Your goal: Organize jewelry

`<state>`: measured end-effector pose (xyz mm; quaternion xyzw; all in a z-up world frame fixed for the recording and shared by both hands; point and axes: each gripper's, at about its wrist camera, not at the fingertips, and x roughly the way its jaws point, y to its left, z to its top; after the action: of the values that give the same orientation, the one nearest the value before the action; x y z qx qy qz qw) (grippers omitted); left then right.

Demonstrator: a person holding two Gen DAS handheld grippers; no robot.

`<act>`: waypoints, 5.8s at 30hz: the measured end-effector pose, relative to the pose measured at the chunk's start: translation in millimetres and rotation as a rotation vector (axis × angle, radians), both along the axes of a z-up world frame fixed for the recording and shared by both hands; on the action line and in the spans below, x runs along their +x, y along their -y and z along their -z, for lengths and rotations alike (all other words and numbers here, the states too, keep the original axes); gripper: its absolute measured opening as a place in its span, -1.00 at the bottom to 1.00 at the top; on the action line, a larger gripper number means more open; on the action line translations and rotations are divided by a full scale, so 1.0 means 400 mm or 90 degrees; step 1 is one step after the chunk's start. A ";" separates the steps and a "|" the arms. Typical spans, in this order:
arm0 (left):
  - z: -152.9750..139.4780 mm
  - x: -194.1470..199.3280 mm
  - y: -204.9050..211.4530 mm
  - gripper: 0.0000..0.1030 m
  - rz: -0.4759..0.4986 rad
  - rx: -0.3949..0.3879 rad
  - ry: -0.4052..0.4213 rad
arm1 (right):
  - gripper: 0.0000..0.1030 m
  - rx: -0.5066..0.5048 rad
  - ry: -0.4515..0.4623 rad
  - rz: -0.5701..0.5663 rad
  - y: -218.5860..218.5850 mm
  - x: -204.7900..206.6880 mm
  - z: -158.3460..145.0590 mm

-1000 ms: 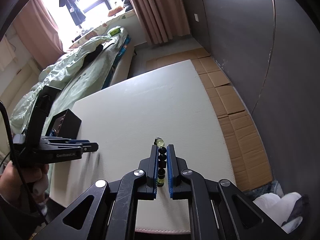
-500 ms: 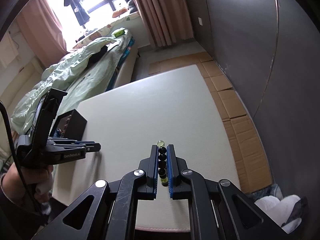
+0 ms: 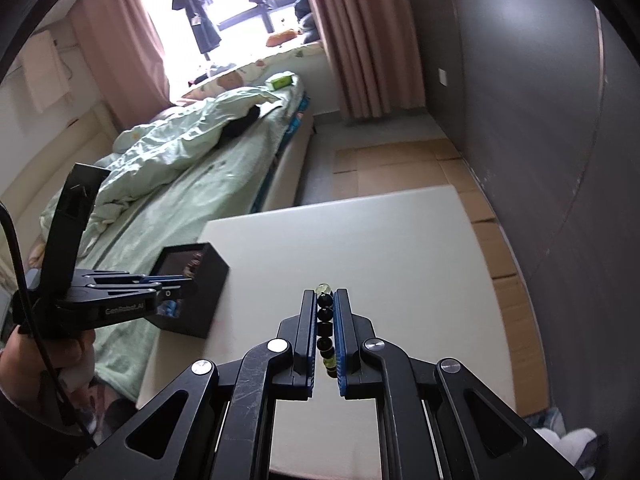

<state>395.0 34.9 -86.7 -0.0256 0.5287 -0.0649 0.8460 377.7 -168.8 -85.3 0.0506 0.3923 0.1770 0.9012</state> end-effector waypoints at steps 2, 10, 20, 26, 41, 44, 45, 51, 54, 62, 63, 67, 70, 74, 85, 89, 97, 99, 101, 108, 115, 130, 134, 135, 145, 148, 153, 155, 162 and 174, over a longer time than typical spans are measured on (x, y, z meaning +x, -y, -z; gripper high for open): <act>-0.011 -0.003 -0.024 -0.75 -0.009 -0.001 0.006 | -0.83 -0.001 0.007 -0.008 -0.020 -0.003 -0.012; -0.027 -0.007 -0.115 -0.75 -0.048 -0.016 0.024 | -0.83 -0.003 0.024 -0.050 -0.118 0.016 -0.057; -0.009 0.062 -0.188 -0.73 -0.077 -0.056 0.024 | -0.83 -0.019 0.021 -0.084 -0.225 0.053 -0.063; 0.007 0.069 -0.228 -0.32 -0.088 -0.102 0.014 | -0.83 -0.025 0.013 -0.103 -0.275 0.085 -0.054; -0.002 0.015 -0.364 0.55 -0.155 -0.136 0.040 | -0.83 -0.007 -0.008 -0.178 -0.438 0.153 -0.033; -0.009 0.001 -0.385 0.60 -0.161 -0.140 0.051 | -0.83 0.002 -0.013 -0.191 -0.467 0.163 -0.027; -0.012 -0.003 -0.390 0.61 -0.165 -0.140 0.055 | -0.83 0.007 -0.014 -0.193 -0.477 0.166 -0.026; -0.022 -0.018 -0.395 0.87 -0.156 -0.127 0.067 | 0.19 0.046 -0.059 -0.198 -0.498 0.186 0.001; -0.030 -0.026 -0.392 0.88 -0.158 -0.130 0.078 | 0.20 0.072 -0.065 -0.174 -0.462 0.184 0.008; -0.057 -0.041 -0.352 0.99 -0.144 -0.142 0.109 | 0.58 0.096 -0.082 -0.133 -0.366 0.166 0.016; -0.062 -0.044 -0.342 0.99 -0.140 -0.140 0.113 | 0.63 0.094 -0.083 -0.124 -0.350 0.158 0.016; -0.085 -0.060 -0.309 0.99 -0.135 -0.125 0.134 | 0.85 0.085 -0.085 -0.093 -0.304 0.143 0.009; -0.106 -0.073 -0.284 0.99 -0.130 -0.122 0.145 | 1.00 0.084 -0.066 -0.059 -0.260 0.124 -0.002; -0.134 -0.094 -0.252 0.99 -0.123 -0.124 0.161 | 1.00 0.089 -0.051 -0.037 -0.214 0.098 -0.017; -0.216 -0.207 -0.146 0.99 -0.085 -0.142 0.211 | 1.00 0.059 0.026 0.034 -0.085 -0.028 -0.077; -0.244 -0.264 -0.108 0.99 -0.093 -0.138 0.240 | 1.00 0.054 0.053 0.045 -0.048 -0.090 -0.096; -0.292 -0.415 -0.020 0.99 -0.085 -0.069 0.301 | 1.00 0.043 0.086 0.042 0.010 -0.222 -0.125; -0.301 -0.461 -0.001 0.99 -0.075 -0.068 0.311 | 1.00 0.046 0.084 0.047 0.032 -0.262 -0.133; -0.308 -0.504 0.015 0.99 -0.063 -0.073 0.320 | 1.00 0.048 0.082 0.044 0.046 -0.290 -0.137; -0.322 -0.640 0.060 0.99 -0.030 -0.077 0.359 | 1.00 0.039 0.095 0.050 0.100 -0.422 -0.157; -0.356 -0.745 0.101 0.99 -0.008 -0.052 0.397 | 1.00 0.023 0.118 0.046 0.113 -0.512 -0.202; -0.368 -0.833 0.115 0.99 -0.026 -0.025 0.399 | 1.00 0.013 0.127 0.040 0.122 -0.662 -0.251; -0.366 -0.834 0.109 0.99 -0.030 -0.027 0.398 | 1.00 0.015 0.120 0.037 0.123 -0.665 -0.244; -0.366 -0.833 0.109 0.99 -0.030 -0.025 0.397 | 1.00 0.014 0.119 0.036 0.122 -0.665 -0.242; -0.362 -0.836 0.112 0.99 -0.031 -0.020 0.396 | 1.00 0.012 0.118 0.036 0.119 -0.665 -0.241; -0.361 -0.838 0.115 0.99 -0.030 -0.019 0.395 | 1.00 0.013 0.119 0.036 0.119 -0.666 -0.240; -0.360 -0.839 0.115 0.99 -0.033 -0.019 0.396 | 1.00 0.018 0.116 0.039 0.122 -0.663 -0.247; -0.360 -0.839 0.112 0.99 -0.037 -0.022 0.394 | 1.00 0.022 0.122 0.035 0.123 -0.665 -0.252; -0.363 -0.839 0.108 0.99 -0.038 -0.024 0.392 | 1.00 0.027 0.125 0.028 0.122 -0.667 -0.253; -0.369 -0.846 0.100 0.99 -0.039 -0.027 0.391 | 1.00 0.028 0.127 0.023 0.124 -0.670 -0.250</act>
<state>56.7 -5.1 60.9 -0.0385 0.2458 -0.0551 0.9670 109.8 -218.3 14.6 0.0594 0.2960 0.1736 0.9374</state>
